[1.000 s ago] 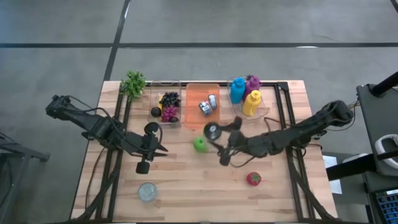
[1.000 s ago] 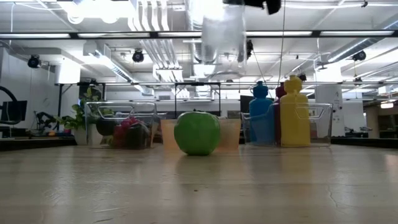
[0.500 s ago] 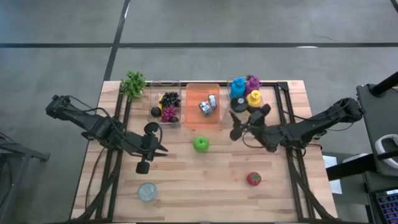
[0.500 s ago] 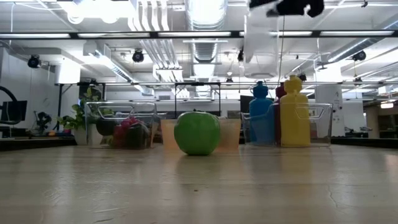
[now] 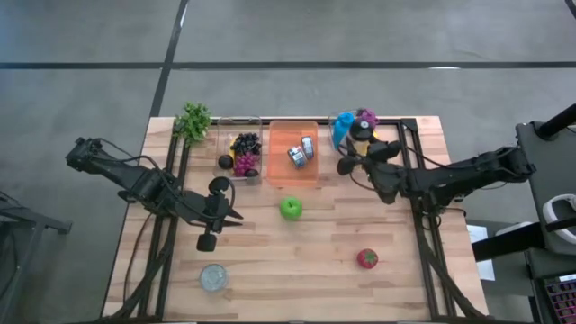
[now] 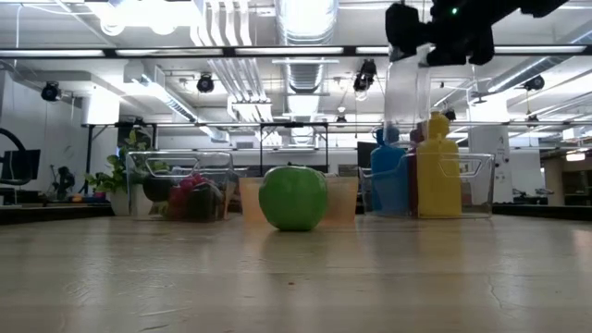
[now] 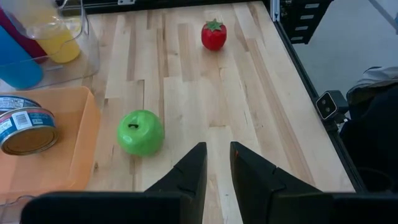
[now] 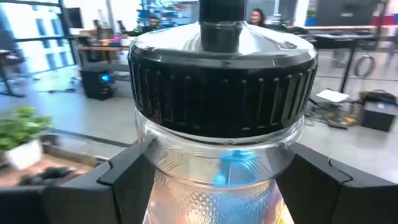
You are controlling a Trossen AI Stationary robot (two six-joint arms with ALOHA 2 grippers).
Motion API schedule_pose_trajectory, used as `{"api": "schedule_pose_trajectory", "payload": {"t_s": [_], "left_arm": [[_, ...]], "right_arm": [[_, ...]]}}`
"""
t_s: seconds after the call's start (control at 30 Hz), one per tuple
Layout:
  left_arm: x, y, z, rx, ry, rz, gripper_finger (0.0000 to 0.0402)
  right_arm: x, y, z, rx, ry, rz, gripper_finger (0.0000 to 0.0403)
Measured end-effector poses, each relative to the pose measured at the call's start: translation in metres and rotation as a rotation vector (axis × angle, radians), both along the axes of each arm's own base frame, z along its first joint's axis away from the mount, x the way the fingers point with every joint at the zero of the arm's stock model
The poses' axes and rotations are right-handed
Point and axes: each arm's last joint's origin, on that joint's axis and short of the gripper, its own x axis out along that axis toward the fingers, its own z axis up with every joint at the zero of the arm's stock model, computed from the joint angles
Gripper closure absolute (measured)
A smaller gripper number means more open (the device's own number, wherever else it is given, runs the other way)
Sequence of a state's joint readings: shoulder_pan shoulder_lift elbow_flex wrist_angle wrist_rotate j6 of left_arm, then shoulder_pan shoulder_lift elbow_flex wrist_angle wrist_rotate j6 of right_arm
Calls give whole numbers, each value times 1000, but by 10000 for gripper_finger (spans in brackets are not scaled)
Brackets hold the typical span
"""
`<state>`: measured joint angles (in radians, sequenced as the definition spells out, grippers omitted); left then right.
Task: Pick & Place Food Item
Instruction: Put the transparent water bottle into the right transparent bin
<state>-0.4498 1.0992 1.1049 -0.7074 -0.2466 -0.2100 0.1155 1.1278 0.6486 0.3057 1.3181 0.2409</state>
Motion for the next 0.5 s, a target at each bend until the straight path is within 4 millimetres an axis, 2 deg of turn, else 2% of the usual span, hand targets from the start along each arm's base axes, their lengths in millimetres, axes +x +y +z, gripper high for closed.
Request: {"api": "schedule_pose_trajectory", "payload": {"t_s": [0.2,0.5], "left_arm": [[0,0,0,0,0,0,328],[0,0,0,0,0,0,328]], "right_arm": [[-2,-15,-6,11,-11,-59,127],[1,-24,-19,20,11,-95,124]]}}
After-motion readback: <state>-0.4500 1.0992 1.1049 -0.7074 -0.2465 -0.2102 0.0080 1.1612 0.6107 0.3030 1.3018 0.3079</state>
